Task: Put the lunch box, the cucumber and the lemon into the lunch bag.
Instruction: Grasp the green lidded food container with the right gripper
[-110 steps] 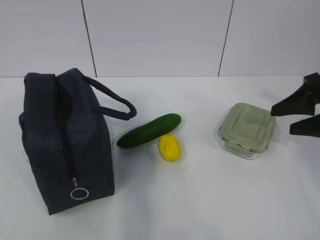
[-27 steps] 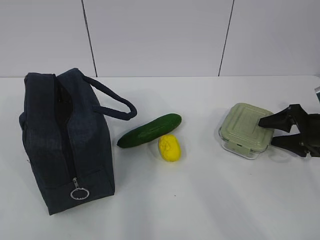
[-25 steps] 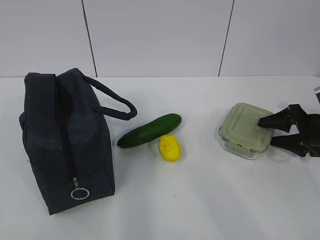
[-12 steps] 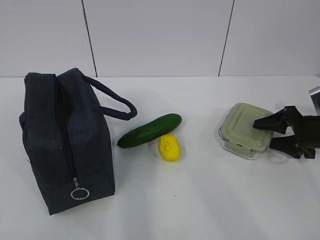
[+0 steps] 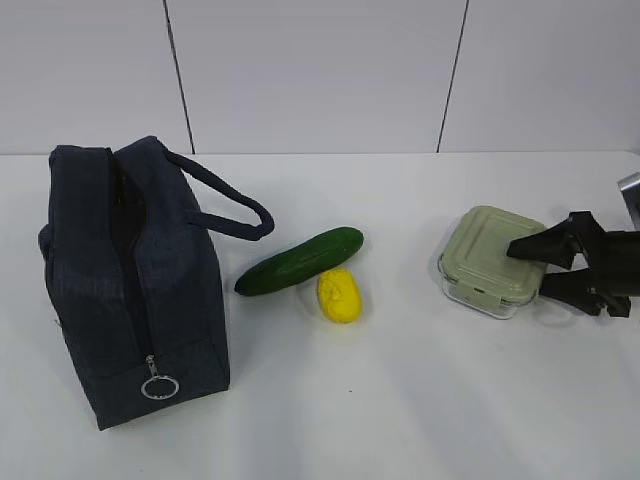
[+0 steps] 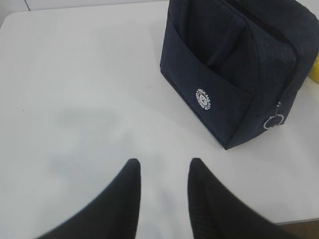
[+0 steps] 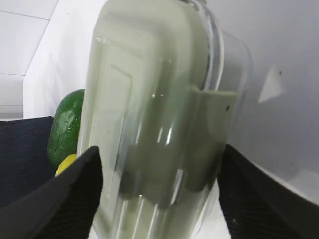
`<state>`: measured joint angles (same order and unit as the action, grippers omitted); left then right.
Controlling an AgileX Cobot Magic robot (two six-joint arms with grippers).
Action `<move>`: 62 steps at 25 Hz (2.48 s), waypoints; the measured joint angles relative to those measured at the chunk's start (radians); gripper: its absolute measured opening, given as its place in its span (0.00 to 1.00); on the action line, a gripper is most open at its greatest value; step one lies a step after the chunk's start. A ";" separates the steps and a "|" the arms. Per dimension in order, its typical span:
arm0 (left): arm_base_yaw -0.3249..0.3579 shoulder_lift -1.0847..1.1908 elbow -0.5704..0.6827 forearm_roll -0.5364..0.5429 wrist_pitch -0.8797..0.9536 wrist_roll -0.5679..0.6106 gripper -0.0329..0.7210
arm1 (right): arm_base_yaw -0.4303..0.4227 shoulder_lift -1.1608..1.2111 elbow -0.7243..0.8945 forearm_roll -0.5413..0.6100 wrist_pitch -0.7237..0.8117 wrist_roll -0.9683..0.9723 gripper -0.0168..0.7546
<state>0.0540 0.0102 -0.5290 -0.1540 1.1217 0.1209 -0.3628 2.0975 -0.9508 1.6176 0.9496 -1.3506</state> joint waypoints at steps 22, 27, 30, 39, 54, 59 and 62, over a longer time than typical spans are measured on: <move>0.000 0.000 0.000 0.000 0.000 0.000 0.36 | 0.000 0.000 0.000 0.004 -0.010 0.000 0.62; 0.000 0.000 0.000 0.000 0.000 0.000 0.36 | 0.000 0.000 0.000 0.007 -0.011 0.000 0.61; 0.000 0.000 0.000 0.000 0.000 0.000 0.36 | 0.000 0.000 0.000 0.008 -0.011 0.000 0.59; 0.000 0.000 0.000 0.000 0.000 0.000 0.36 | 0.000 0.000 -0.001 0.013 -0.009 0.000 0.55; 0.000 0.000 0.000 0.000 0.000 0.000 0.36 | 0.000 0.000 -0.001 0.013 -0.006 -0.003 0.55; 0.000 0.000 0.000 0.000 0.000 0.000 0.36 | 0.000 0.000 -0.001 0.013 -0.005 -0.006 0.54; 0.000 0.000 0.000 0.000 0.000 0.000 0.36 | 0.000 0.000 -0.001 0.013 -0.005 -0.006 0.54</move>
<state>0.0540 0.0102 -0.5290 -0.1540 1.1217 0.1209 -0.3628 2.0975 -0.9516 1.6305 0.9445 -1.3565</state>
